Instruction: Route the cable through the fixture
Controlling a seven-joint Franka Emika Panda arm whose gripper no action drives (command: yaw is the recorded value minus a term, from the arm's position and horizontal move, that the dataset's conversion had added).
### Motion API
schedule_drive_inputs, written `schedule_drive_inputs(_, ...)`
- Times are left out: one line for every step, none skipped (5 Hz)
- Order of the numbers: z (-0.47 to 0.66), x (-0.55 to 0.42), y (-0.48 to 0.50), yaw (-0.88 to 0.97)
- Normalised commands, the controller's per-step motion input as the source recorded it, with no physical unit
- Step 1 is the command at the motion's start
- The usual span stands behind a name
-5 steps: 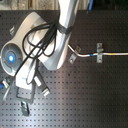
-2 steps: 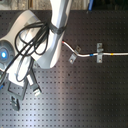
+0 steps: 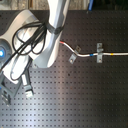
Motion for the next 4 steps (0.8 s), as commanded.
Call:
schedule_drive_inputs(0.17,-0.127,0.116,0.92)
schedule_drive_inputs(0.17,-0.116,0.123,0.92)
schedule_drive_inputs(0.17,-0.108,0.135,0.91)
schedule_drive_inputs(0.18,-0.097,0.145,0.91)
